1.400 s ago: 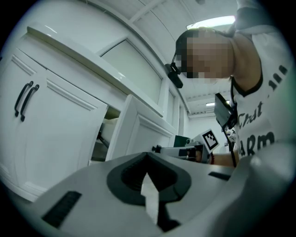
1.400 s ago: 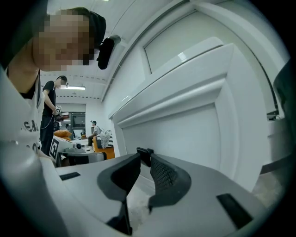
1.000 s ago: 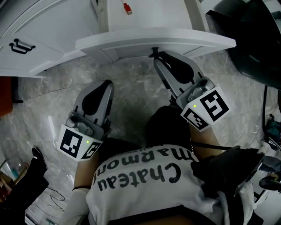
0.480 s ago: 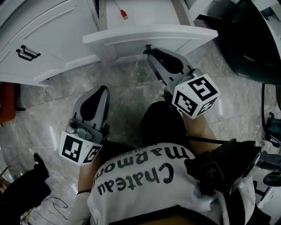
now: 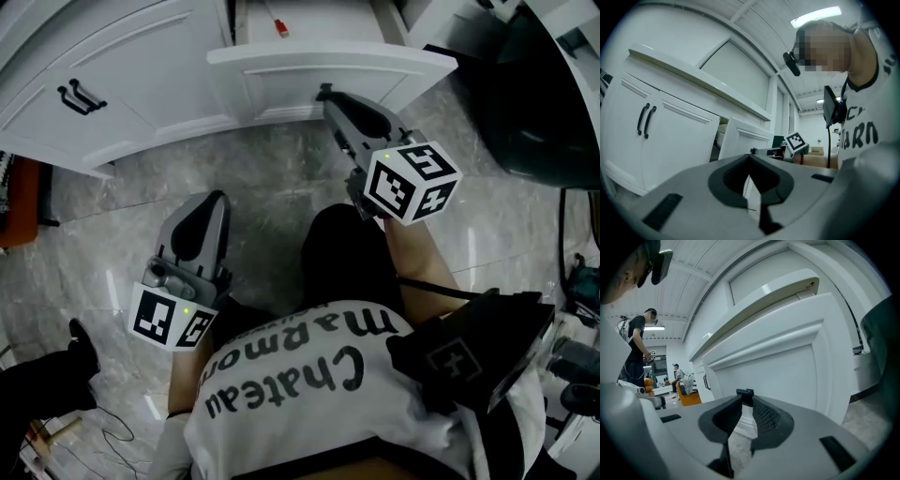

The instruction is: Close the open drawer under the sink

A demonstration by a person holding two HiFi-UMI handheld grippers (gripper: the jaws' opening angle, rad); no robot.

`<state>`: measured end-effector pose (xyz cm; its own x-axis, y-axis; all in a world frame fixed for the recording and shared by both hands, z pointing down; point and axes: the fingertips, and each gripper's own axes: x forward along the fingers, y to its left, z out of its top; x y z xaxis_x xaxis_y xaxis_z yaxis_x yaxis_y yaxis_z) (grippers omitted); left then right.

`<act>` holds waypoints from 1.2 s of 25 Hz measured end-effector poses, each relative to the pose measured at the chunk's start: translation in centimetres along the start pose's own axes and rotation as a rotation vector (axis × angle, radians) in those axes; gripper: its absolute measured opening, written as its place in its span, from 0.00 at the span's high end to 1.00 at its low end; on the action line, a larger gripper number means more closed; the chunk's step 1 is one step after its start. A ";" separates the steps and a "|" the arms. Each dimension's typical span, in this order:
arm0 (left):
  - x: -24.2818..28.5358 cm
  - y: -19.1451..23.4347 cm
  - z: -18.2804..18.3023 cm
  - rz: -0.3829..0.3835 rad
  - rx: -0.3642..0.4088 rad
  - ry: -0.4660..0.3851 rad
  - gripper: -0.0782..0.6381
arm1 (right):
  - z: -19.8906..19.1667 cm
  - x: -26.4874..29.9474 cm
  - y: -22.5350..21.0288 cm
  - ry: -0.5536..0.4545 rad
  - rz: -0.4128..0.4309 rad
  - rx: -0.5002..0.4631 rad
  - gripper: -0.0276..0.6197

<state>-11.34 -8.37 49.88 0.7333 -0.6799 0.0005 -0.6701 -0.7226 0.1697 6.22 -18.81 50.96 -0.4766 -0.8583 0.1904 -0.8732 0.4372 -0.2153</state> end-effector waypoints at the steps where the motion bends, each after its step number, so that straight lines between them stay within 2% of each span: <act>1: -0.4 0.2 0.1 0.010 0.001 -0.002 0.88 | 0.1 0.1 -0.1 -0.004 -0.005 0.012 0.84; 7: -3.0 1.0 -0.4 0.083 -0.003 -0.022 0.88 | 0.3 0.8 -0.5 -0.004 -0.020 0.011 0.84; 14: -4.6 0.5 -1.5 0.121 -0.019 0.006 0.88 | 0.2 1.8 -1.5 -0.013 -0.027 0.003 0.84; 17: -4.7 0.7 -1.2 0.143 -0.036 0.005 0.88 | 0.6 2.6 -1.7 0.004 -0.038 -0.033 0.84; 22: -4.6 0.8 -0.3 0.160 -0.021 0.001 0.88 | 1.2 3.8 -2.6 0.003 -0.061 -0.051 0.84; 30: -5.3 0.6 0.1 0.169 -0.024 -0.002 0.88 | 1.7 5.3 -3.3 -0.010 -0.057 0.010 0.84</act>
<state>-15.66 -5.18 49.85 0.6102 -0.7917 0.0292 -0.7809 -0.5948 0.1907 6.75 -25.27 51.04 -0.4254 -0.8842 0.1931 -0.8977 0.3852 -0.2137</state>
